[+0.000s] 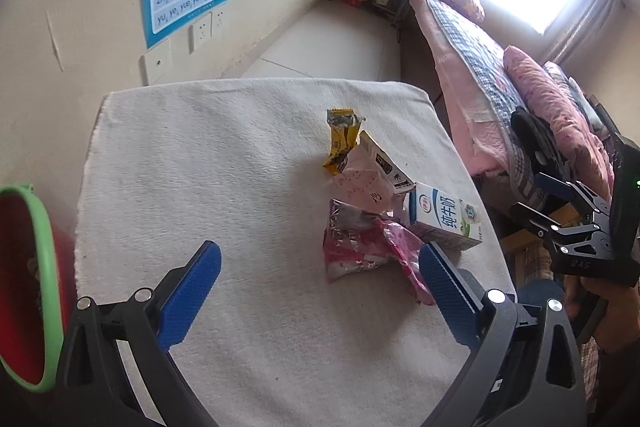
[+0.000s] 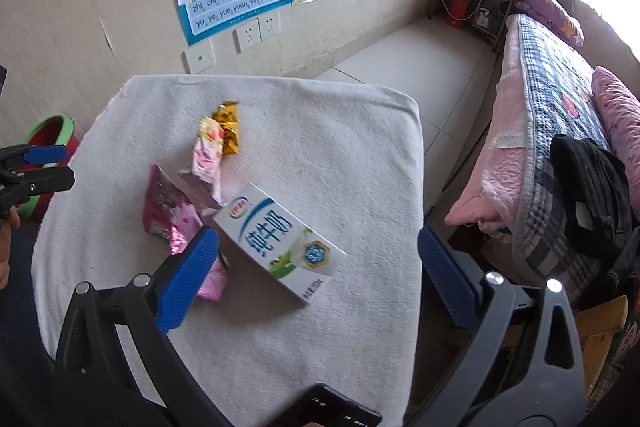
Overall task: Collect trash
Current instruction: 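Move both open tools back over the remaining items on the table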
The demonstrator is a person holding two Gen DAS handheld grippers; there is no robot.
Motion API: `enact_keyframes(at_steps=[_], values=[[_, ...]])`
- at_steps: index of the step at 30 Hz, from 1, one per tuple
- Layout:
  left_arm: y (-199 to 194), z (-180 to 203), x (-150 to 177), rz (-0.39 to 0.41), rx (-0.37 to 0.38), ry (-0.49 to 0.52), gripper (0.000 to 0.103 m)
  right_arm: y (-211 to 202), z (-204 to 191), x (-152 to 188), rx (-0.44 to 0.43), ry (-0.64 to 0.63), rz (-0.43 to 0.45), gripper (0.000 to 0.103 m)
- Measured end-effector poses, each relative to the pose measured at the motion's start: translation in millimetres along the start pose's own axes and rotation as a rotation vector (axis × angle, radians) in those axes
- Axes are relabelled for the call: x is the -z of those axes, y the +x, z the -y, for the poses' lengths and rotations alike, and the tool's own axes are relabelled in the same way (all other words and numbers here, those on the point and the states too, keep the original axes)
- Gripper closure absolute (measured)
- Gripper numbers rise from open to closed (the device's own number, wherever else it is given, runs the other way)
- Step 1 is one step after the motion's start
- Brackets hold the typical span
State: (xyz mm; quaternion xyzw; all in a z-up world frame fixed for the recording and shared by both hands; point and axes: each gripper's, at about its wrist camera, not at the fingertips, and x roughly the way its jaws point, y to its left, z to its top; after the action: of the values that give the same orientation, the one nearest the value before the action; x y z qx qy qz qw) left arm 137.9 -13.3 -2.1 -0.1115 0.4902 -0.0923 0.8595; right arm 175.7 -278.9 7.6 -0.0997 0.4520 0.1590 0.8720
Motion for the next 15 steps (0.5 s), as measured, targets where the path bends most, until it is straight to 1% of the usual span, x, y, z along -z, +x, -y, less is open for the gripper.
enact_keyframes(at_steps=[8, 15], values=[[29.0, 1.9, -6.1, -0.052, 0.005, 0.014, 0.008, 21.6, 5.5, 2.0, -0.029, 0.002, -0.037, 0.005], [53.6, 3.0, -7.5, -0.095, 0.012, 0.022, 0.009, 37.1, 4.8, -1.2, -0.023, -0.022, -0.056, 0.005]])
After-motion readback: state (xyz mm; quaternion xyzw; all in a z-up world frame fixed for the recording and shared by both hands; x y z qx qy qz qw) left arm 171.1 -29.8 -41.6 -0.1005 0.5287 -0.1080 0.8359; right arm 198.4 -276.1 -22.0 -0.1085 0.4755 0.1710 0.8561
